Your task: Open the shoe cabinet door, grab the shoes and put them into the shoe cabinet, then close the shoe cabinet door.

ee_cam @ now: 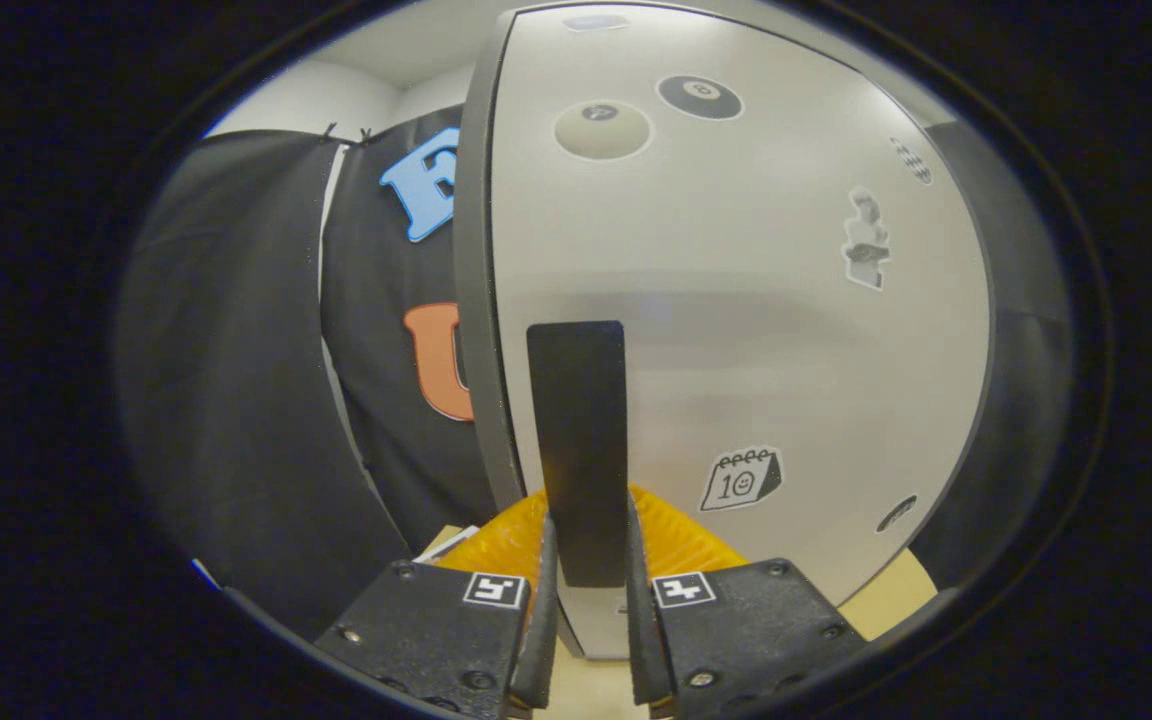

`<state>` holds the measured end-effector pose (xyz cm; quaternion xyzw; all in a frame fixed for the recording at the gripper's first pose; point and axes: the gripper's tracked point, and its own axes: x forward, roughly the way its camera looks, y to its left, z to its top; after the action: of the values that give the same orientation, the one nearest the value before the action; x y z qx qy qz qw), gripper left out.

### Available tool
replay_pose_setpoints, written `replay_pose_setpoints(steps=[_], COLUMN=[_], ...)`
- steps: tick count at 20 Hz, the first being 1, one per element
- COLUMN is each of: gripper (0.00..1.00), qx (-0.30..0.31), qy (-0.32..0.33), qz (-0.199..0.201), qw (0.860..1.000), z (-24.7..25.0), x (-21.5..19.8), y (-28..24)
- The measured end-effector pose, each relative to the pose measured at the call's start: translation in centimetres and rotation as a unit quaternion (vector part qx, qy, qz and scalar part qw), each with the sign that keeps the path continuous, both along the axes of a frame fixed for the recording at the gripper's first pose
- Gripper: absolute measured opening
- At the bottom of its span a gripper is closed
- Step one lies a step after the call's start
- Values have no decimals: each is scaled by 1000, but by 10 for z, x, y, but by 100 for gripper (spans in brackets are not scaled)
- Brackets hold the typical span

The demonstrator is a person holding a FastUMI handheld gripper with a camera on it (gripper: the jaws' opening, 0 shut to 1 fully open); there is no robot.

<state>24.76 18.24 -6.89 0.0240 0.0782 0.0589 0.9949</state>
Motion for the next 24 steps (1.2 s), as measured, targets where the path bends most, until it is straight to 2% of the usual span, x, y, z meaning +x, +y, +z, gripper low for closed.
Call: replay_pose_setpoints(steps=[4, 8, 24], gripper=[26, 23, 23], qx=[-6, -8, -1], qy=[-1, 3, -7], qz=[17, 30, 92], qw=[1000, 1000, 996], z=[1, 0, -1], x=[-12, -29, -102], y=[-1, -1, -48])
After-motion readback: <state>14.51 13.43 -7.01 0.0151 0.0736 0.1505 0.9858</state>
